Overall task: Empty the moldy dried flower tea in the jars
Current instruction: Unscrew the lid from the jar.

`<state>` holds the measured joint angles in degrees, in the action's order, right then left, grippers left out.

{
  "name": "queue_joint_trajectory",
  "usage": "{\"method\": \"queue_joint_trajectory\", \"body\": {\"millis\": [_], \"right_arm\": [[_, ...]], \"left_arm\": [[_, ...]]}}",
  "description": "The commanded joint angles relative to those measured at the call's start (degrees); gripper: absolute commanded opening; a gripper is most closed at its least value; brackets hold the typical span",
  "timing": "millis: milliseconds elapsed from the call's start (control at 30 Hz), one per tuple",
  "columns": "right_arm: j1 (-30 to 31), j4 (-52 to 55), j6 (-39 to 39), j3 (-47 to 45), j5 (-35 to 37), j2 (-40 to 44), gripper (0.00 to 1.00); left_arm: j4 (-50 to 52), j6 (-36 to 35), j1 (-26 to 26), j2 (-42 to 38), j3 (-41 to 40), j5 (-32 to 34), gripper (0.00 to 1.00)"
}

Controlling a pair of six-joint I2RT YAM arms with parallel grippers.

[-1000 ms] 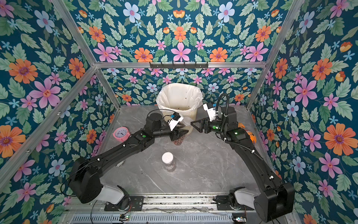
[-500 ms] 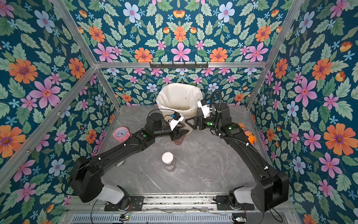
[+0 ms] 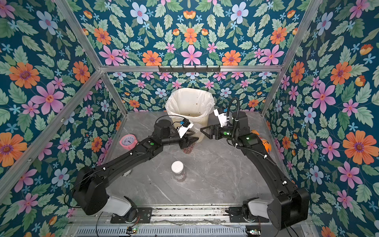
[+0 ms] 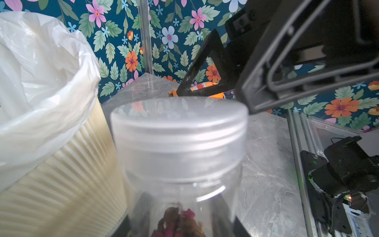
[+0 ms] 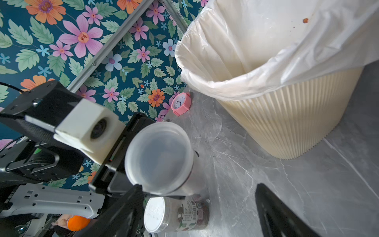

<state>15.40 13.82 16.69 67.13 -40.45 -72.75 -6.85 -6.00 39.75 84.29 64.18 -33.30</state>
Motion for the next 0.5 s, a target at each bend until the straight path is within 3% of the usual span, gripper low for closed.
{"method": "queue_joint_trajectory", "body": {"millis": [0,367,467], "right_arm": [[-0.67,1.73,-1.49,-0.68,1.73,0.74,0.86],[-0.47,-4.07,0.98,-1.32,-7.85,3.64,0.88],[0.71,-3.99,1.26,-0.55,-6.90,2.50,0.90]], "left_arm": [[-3.51,-0.23,0.13,-0.92,-0.33,-2.84,0.46],[-1.95,-1.28,0.09,0.17,0.15,-0.91,0.46],[-1.67,-1.35,0.14,0.44,0.51,-1.09,0.46]]}}
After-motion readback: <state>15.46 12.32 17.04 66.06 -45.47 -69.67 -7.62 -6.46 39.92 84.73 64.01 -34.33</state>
